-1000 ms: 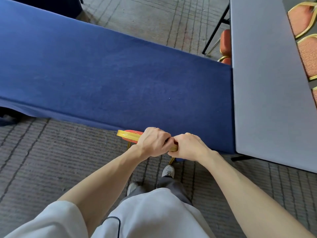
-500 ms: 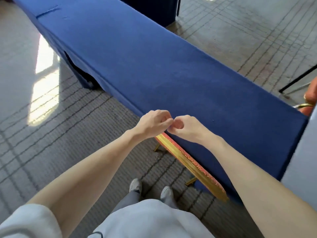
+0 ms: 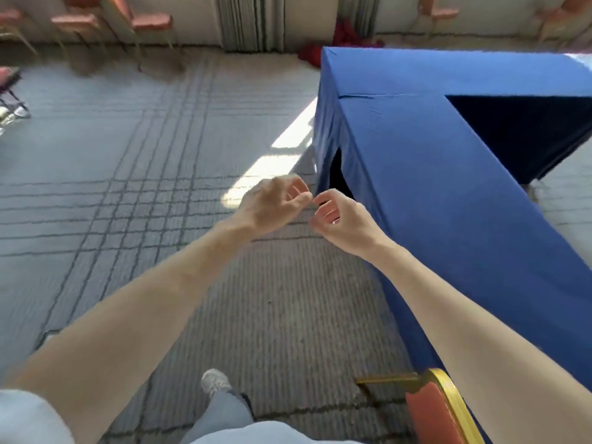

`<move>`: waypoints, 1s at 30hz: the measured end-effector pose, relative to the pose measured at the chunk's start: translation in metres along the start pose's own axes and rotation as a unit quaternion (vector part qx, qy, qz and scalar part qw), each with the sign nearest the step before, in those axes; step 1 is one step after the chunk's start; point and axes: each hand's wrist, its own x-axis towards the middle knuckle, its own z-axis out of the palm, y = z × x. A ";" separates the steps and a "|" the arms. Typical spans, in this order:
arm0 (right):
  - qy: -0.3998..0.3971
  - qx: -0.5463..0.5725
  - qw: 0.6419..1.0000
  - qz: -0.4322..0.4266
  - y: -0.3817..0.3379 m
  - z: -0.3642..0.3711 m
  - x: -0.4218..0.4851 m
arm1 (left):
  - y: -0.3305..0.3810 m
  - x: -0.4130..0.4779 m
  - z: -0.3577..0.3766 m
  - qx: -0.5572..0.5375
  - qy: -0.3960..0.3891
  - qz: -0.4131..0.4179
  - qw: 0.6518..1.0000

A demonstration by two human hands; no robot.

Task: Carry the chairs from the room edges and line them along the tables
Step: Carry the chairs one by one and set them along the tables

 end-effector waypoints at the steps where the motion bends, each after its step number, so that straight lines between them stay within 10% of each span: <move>1: -0.009 -0.012 1.000 -0.019 -0.022 0.010 0.025 | -0.020 0.006 -0.027 -0.006 0.018 -0.015 1.000; 12: -0.013 -0.050 0.981 -0.189 -0.290 0.133 0.304 | -0.238 0.042 -0.347 0.001 0.182 -0.161 0.970; 30: -0.048 -0.002 0.945 -0.324 -0.559 0.315 0.752 | -0.565 0.223 -0.652 0.043 0.305 -0.283 0.908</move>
